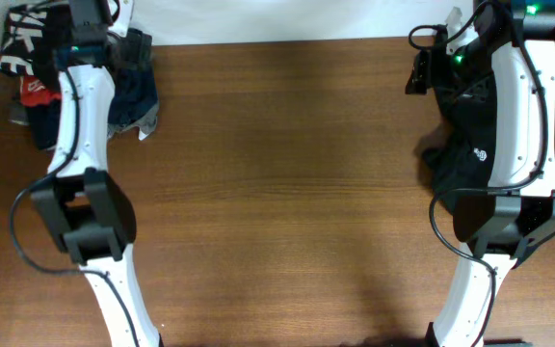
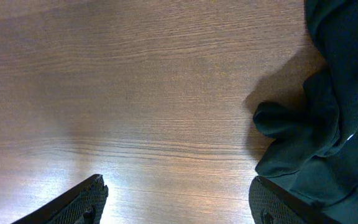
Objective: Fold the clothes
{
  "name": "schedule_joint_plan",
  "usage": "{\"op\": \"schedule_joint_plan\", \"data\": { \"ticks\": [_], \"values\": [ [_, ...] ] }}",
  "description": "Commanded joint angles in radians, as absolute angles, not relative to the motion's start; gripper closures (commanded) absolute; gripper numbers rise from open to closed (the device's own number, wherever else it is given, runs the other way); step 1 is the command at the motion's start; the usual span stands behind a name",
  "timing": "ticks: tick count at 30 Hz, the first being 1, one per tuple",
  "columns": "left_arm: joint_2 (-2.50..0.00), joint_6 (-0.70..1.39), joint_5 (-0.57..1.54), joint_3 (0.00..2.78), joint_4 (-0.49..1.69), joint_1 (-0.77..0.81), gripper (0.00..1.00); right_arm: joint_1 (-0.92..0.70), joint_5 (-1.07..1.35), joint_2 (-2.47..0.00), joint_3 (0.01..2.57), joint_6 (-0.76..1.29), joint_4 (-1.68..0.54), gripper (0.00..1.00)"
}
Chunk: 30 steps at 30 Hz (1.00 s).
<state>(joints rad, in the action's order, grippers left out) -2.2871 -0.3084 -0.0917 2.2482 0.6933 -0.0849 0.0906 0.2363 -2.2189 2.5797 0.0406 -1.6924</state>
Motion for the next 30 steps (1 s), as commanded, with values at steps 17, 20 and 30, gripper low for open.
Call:
{"op": "schedule_joint_plan", "data": {
  "ticks": [17,20,30],
  "values": [
    [-2.121,-0.236,0.033,2.273,1.019,-0.035,0.01,0.085,0.126,-1.76,2.594,-0.022,-1.699,0.01],
    [-2.121,-0.236,0.031,2.273,1.019,-0.035,0.01,0.085,0.119,-1.708,2.594,-0.022,-1.699,0.01],
    [-2.121,-0.236,0.031,2.273,1.019,-0.035,0.01,0.085,0.119,-1.678,2.594,-0.022,-1.699,0.01]
  ]
}}
